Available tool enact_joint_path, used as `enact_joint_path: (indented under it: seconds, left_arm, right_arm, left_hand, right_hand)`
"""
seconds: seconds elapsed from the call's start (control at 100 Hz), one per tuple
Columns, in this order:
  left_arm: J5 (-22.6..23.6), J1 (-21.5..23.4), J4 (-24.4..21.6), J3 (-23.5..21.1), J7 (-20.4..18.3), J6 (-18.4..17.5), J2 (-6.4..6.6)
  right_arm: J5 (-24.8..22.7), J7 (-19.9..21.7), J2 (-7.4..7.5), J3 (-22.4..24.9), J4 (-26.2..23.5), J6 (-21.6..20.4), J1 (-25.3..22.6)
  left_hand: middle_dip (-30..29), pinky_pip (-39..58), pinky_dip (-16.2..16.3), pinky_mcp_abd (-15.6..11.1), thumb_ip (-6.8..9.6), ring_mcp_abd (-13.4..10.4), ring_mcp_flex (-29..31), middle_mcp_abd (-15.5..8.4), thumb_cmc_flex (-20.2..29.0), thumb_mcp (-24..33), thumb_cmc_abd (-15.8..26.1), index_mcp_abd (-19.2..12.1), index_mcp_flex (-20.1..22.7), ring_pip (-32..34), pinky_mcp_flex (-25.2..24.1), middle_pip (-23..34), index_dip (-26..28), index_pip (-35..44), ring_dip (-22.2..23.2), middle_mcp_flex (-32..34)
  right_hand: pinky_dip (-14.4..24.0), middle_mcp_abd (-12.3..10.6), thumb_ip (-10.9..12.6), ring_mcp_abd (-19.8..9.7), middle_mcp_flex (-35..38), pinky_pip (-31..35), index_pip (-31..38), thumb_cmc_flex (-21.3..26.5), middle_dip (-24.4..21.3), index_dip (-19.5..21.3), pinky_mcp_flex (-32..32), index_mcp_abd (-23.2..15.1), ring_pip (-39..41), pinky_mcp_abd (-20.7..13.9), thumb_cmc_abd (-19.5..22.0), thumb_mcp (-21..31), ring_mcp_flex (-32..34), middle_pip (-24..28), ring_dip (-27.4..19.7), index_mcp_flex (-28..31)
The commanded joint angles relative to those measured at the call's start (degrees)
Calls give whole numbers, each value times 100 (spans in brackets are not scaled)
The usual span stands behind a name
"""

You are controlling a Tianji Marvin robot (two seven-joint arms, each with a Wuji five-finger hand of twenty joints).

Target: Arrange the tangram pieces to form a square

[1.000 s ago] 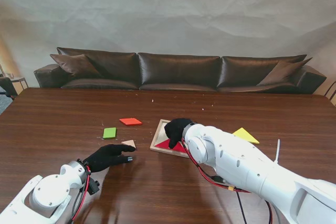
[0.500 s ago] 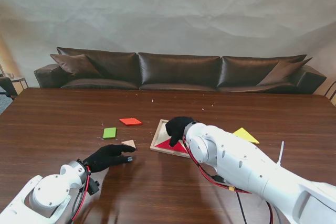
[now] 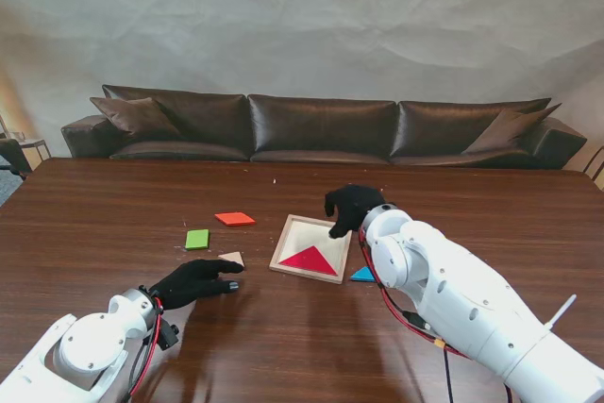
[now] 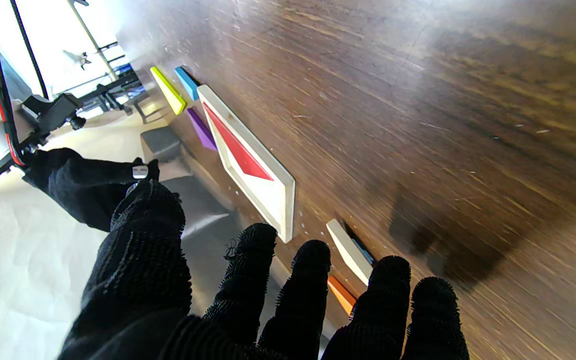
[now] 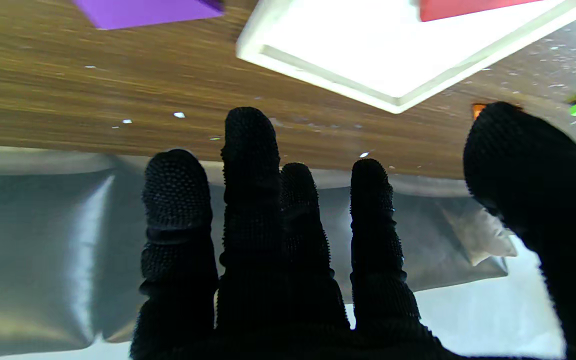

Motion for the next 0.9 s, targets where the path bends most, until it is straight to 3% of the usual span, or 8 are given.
enact_joint_path:
  seconds: [0.0,0.23,0.38,0.7,0.89]
  left_arm:
    - [0,-15,22,27,-107,-13,-2]
    - [15,-96,50,117,-144,36,5]
    - [30,-130,53,163,-161,93,8]
    - [65,-181,28,234,-213,213,18]
    - [79,-250,34,316,-252,331,22]
  right_arm:
    - [-85,84,181,126,21,-80,-134]
    - [-673,210,376,921,-39,-485,-569]
    - [-1023,287,460,1237,69,-492,-687]
    - [-1375,450,587,1468,659,-364,-618]
    - [-1359,286,606,1387,1111,-269,-465]
  left_hand:
    - [32,-72,66,43,203,15,30,-21,77,-105,168,-14,101,78,15,34,16,26,38,115]
    - [32,-70,66,43,202,1,20,-41,67,-107,176,-31,92,76,20,32,15,23,38,108]
    - [33,-70,65,41,202,20,25,-27,75,-104,173,-20,98,78,21,35,16,26,38,111]
    - [33,-69,66,50,203,12,30,-32,75,-104,173,-28,105,81,23,36,18,30,39,112]
    - [34,-68,65,43,203,10,21,-30,72,-104,178,-35,101,78,24,36,17,28,38,113]
  right_hand:
    - [-37,9,109,62,-30,129,-65,-72,13,-57,-824,-147,-23,122,-132,-44,84,40,-8,-63]
    - [-26,-18,95,9,-195,135,-165,-86,11,-69,-785,-337,-31,87,-166,-21,43,0,6,-125]
    - [-6,42,94,84,-464,133,-267,-60,23,-83,-867,-384,-49,47,-162,-11,-254,18,23,-330]
    - [48,18,96,195,-875,145,-455,-26,18,-165,-1048,-396,-77,10,-182,-14,-883,69,-26,-746]
    - [63,56,84,209,-1101,142,-584,-113,23,-286,-1126,-349,-42,-7,-164,-49,-1008,114,-59,-1106]
